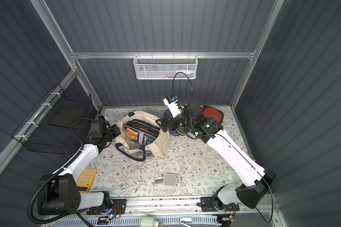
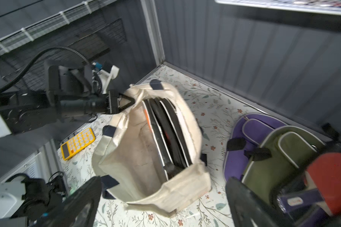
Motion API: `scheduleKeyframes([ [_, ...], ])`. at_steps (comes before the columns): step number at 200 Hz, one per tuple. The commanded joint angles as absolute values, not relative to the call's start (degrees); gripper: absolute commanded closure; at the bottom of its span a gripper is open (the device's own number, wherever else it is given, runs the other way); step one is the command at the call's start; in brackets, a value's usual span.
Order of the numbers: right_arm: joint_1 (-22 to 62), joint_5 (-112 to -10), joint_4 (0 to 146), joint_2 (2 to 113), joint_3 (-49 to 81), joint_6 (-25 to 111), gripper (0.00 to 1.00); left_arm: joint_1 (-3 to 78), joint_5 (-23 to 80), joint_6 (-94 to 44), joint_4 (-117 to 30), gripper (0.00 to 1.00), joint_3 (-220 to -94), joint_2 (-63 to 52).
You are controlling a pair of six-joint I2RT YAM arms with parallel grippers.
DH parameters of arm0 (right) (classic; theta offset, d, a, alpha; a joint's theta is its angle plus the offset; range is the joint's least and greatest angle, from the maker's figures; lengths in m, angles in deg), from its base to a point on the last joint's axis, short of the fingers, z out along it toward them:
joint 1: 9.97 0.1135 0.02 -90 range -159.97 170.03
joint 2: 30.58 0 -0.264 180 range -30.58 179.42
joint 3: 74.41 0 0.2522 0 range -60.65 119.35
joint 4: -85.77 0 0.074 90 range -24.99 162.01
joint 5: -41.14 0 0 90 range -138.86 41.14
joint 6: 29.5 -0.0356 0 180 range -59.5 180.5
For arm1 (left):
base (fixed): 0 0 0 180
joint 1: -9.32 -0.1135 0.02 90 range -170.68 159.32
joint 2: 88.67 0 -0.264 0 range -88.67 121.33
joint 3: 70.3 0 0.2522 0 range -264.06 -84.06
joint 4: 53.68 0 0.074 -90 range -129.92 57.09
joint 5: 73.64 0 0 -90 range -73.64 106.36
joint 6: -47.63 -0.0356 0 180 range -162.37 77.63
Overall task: Remove the ping pong set from the canvas bag
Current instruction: Pick up the ping pong set from the canvas bag.
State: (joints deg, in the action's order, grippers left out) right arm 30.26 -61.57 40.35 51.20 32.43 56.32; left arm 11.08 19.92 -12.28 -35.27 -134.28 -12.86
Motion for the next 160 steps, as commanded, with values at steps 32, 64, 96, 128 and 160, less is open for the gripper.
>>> scheduleKeyframes([
  [32, 38.63, -63.28, 33.44, 64.37, 43.11, 60.17, 0.05, 10.64, 21.8, -11.96, -35.96, 1.0, -133.58, -13.35],
  [64, 40.9, -64.68, 30.58, 72.75, 49.33, 60.51, 0.06, 10.64, 21.51, -11.87, -36.32, 1.0, -133.13, -14.04],
  [96, 41.51, -66.48, 30.16, 79.5, 53.17, 59.89, 0.08, 10.64, 21.55, -11.82, -36.55, 1.0, -132.71, -14.65],
  [128, 41.45, -66.08, 29.87, 85.47, 56.27, 59.74, 0.09, 10.64, 21.64, -11.68, -36.76, 1.0, -132.41, -15.15],
  [160, 40.87, -66.09, 30.54, 89.56, 58.72, 59.19, 0.11, 10.64, 21.2, -11.81, -36.61, 1.0, -132.18, -15.93],
])
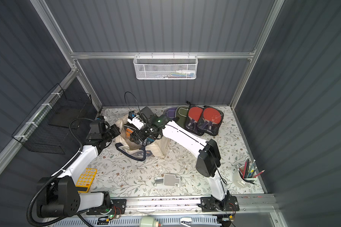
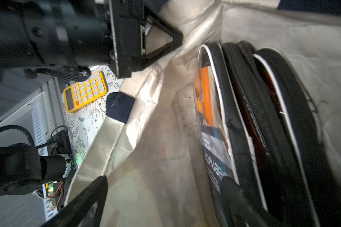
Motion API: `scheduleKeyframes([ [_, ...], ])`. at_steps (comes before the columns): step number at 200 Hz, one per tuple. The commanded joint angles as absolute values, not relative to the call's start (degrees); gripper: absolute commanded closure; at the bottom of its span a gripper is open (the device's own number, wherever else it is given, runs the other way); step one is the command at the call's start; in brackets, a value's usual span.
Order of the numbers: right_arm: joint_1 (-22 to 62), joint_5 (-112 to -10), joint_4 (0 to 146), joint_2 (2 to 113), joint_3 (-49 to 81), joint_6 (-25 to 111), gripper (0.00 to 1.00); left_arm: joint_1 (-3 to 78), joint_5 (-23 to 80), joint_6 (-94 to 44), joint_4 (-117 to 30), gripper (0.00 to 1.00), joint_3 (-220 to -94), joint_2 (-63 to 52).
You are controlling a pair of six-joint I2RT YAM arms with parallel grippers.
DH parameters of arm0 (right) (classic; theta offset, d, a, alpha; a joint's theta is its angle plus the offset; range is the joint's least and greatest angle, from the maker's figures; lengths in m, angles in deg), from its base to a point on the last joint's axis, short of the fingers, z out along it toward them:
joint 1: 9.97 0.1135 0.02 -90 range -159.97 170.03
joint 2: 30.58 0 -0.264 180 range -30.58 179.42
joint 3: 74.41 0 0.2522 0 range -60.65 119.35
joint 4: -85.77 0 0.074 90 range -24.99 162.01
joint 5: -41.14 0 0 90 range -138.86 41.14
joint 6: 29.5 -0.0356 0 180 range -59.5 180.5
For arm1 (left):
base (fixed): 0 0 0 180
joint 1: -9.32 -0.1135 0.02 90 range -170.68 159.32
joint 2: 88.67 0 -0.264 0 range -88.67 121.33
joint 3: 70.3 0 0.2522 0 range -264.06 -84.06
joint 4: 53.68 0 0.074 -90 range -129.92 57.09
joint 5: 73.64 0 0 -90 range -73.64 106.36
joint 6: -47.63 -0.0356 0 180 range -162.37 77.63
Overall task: Remove the ping pong set from the canvas bag
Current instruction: Pick up the ping pong set from the canvas bag.
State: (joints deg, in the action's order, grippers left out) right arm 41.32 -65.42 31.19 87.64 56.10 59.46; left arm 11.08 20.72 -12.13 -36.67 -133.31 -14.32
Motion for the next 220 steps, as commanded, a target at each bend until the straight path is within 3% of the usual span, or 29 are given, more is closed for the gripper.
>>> scheduleKeyframes([
  [1, 40.85, -66.09, 30.57, 89.56, 58.76, 59.19, 0.1, 10.64, 21.2, -11.8, -36.64, 1.0, -132.16, -15.96],
  [177, 37.36, -65.8, 32.72, 97.02, 60.97, 58.55, 0.08, 10.64, 21.11, -11.73, -37.28, 1.0, -131.56, -15.37],
  [220, 37.23, -66.65, 33.75, 97.77, 59.39, 58.3, 0.14, 10.64, 20.93, -11.8, -37.42, 1.0, -131.52, -15.29],
])
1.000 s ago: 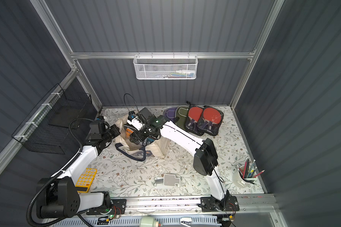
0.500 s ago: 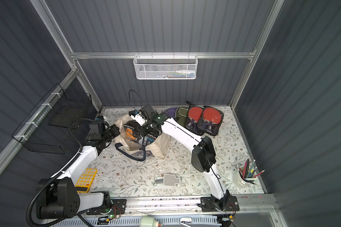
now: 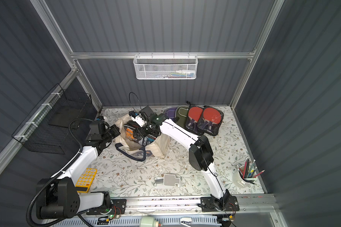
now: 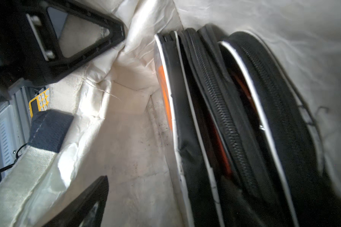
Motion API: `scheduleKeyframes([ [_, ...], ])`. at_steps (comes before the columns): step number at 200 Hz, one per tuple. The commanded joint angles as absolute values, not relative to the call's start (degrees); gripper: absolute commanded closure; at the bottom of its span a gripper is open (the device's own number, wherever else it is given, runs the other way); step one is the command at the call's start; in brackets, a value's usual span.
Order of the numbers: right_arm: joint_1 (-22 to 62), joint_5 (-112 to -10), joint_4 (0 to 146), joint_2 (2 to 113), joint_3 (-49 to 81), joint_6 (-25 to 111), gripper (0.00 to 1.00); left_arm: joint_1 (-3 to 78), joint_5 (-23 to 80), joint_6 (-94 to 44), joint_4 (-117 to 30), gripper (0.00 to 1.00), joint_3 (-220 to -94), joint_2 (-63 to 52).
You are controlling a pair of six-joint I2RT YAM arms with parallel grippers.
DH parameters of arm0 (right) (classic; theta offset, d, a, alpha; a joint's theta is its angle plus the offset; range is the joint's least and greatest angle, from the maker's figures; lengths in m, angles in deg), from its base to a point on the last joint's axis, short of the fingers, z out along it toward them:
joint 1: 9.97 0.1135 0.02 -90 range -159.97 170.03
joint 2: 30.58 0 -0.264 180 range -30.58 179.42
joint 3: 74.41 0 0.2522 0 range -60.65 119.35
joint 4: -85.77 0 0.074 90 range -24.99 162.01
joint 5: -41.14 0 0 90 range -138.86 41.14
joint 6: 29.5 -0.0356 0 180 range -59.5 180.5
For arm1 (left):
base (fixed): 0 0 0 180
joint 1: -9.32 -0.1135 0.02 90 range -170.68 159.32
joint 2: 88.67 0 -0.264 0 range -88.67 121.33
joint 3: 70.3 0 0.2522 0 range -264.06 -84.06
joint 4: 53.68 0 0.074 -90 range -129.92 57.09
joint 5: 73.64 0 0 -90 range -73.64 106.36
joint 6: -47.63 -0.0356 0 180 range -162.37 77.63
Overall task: Remove the ping pong set from the canvas bag
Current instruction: Pick up the ping pong set from the canvas bag.
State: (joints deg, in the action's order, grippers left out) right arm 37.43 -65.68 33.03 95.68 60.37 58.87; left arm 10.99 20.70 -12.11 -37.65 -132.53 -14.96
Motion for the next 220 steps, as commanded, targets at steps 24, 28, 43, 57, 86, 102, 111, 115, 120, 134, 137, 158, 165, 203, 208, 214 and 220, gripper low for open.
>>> scheduleKeyframes([
  [24, 37.16, -66.33, 34.16, 98.77, 58.96, 58.39, 0.2, 10.64, 21.26, -11.56, -37.63, 1.0, -131.45, -15.09],
  [28, 37.13, -66.2, 34.24, 98.88, 58.97, 58.35, 0.2, 10.64, 21.27, -11.6, -37.64, 1.0, -131.41, -15.1],
  [43, 37.14, -65.43, 35.04, 99.49, 58.8, 58.38, 0.2, 10.64, 21.12, -11.6, -37.54, 1.0, -131.41, -15.35],
  [57, 37.05, -65.34, 35.04, 100.55, 59.6, 58.31, 0.21, 10.63, 20.94, -11.69, -37.39, 1.0, -131.42, -15.62],
  [86, 36.99, -64.68, 35.15, 102.16, 60.63, 58.42, 0.24, 10.57, 20.77, -11.84, -37.19, 1.0, -131.52, -15.76],
  [102, 36.96, -64.39, 35.27, 102.66, 60.73, 58.39, 0.29, 10.64, 20.76, -11.86, -37.27, 1.0, -131.46, -15.76],
  [111, 36.96, -64.06, 35.49, 102.64, 60.41, 58.33, 0.34, 10.59, 20.76, -11.87, -37.28, 1.0, -131.43, -15.68],
  [115, 36.96, -63.87, 35.6, 102.55, 60.23, 58.39, 0.37, 10.59, 20.76, -11.87, -37.28, 1.0, -131.29, -15.72],
  [120, 36.97, -63.65, 35.79, 102.56, 60.05, 58.39, 0.42, 10.64, 20.76, -11.87, -37.34, 1.0, -131.3, -15.66],
  [134, 36.99, -63.28, 35.74, 102.53, 59.9, 58.56, 0.53, 10.62, 20.75, -11.87, -37.36, 1.0, -131.3, -15.63],
  [137, 36.99, -63.18, 35.78, 102.48, 59.85, 58.57, 0.55, 10.64, 20.76, -11.87, -37.37, 1.0, -131.31, -15.7],
  [158, 37.04, -62.25, 35.89, 102.2, 59.32, 58.74, 0.85, 10.64, 20.67, -11.87, -37.28, 1.0, -131.4, -15.84],
  [165, 37.05, -61.98, 35.99, 102.01, 59.18, 58.81, 0.94, 10.64, 20.62, -11.87, -37.28, 1.0, -131.45, -15.98],
  [203, 37.05, -60.34, 37.58, 99.67, 57.74, 59.0, 1.0, 10.62, 20.23, -11.89, -37.1, 1.0, -131.5, -16.25],
  [208, 37.13, -60.14, 37.6, 99.33, 57.74, 59.01, 1.0, 10.64, 20.19, -11.95, -37.1, 1.0, -131.52, -16.25],
  [214, 37.18, -59.79, 37.64, 98.87, 57.73, 59.09, 1.0, 10.64, 20.1, -11.93, -37.1, 1.0, -131.52, -16.16],
  [220, 37.3, -59.4, 37.69, 98.31, 57.78, 59.23, 1.0, 10.61, 19.99, -11.92, -37.15, 1.0, -131.52, -16.11],
])
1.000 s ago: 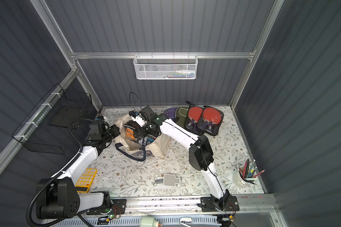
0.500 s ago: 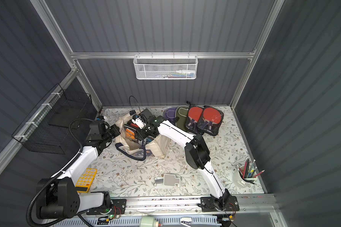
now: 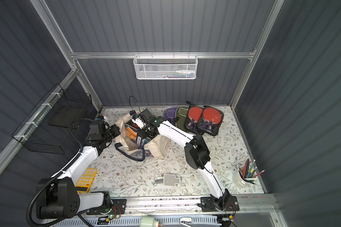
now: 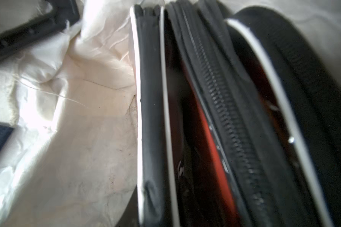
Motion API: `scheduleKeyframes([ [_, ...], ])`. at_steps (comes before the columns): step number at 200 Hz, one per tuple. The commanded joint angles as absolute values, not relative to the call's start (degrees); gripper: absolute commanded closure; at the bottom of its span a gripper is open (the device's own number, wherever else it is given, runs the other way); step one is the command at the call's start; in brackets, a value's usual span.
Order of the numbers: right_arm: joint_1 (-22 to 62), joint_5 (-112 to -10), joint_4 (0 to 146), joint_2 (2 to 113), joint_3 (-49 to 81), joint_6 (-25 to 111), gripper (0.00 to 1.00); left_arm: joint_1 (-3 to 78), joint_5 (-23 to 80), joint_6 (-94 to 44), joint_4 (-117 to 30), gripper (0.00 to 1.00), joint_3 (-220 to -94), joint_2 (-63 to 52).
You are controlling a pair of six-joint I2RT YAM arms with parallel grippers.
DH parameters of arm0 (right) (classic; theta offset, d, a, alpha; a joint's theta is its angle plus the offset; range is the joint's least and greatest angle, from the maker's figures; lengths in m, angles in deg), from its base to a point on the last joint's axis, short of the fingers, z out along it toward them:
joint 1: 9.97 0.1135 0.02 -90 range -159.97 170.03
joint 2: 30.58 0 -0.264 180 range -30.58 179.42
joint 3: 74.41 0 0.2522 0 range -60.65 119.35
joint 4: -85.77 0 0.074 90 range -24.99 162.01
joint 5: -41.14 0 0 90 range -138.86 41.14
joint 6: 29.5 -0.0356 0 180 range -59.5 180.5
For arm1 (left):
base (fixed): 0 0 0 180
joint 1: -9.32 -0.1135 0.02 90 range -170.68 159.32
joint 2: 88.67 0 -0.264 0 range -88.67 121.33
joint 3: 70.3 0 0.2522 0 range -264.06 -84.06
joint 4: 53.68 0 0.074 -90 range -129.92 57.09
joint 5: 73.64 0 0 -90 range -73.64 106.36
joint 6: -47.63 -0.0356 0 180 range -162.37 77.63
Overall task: Remove the ping pong set from the canvas bag
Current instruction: Pick up the ping pong set from the canvas bag.
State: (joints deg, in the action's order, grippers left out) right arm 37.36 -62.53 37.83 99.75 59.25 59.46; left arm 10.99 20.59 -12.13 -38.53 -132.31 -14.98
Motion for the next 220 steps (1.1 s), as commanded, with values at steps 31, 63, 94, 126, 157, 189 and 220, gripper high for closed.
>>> scheduleKeyframes([
  [31, 38.06, -57.31, 37.61, 94.44, 58.26, 60.21, 1.0, 10.64, 19.46, -11.55, -37.72, 1.0, -131.47, -15.68],
  [63, 38.63, -55.68, 37.3, 90.82, 59.12, 60.5, 1.0, 10.64, 19.18, -10.93, -38.68, 1.0, -131.09, -15.11],
  [94, 38.94, -54.56, 36.79, 88.39, 60.39, 60.5, 1.0, 10.63, 19.0, -10.72, -39.2, 1.0, -130.62, -14.71],
  [126, 38.99, -53.93, 36.88, 86.07, 61.04, 59.65, 1.0, 10.64, 18.52, -10.79, -39.3, 1.0, -130.59, -14.75],
  [157, 39.06, -52.99, 36.68, 82.66, 61.69, 58.42, 1.0, 10.61, 17.1, -11.3, -39.18, 1.0, -130.86, -14.67],
  [189, 39.0, -51.55, 37.16, 77.35, 61.96, 57.02, 1.0, 10.63, 15.63, -11.34, -39.06, 1.0, -131.23, -14.32],
  [220, 38.99, -49.39, 37.29, 71.54, 62.13, 55.79, 1.0, 10.64, 15.07, -11.26, -39.17, 1.0, -131.3, -13.63],
])
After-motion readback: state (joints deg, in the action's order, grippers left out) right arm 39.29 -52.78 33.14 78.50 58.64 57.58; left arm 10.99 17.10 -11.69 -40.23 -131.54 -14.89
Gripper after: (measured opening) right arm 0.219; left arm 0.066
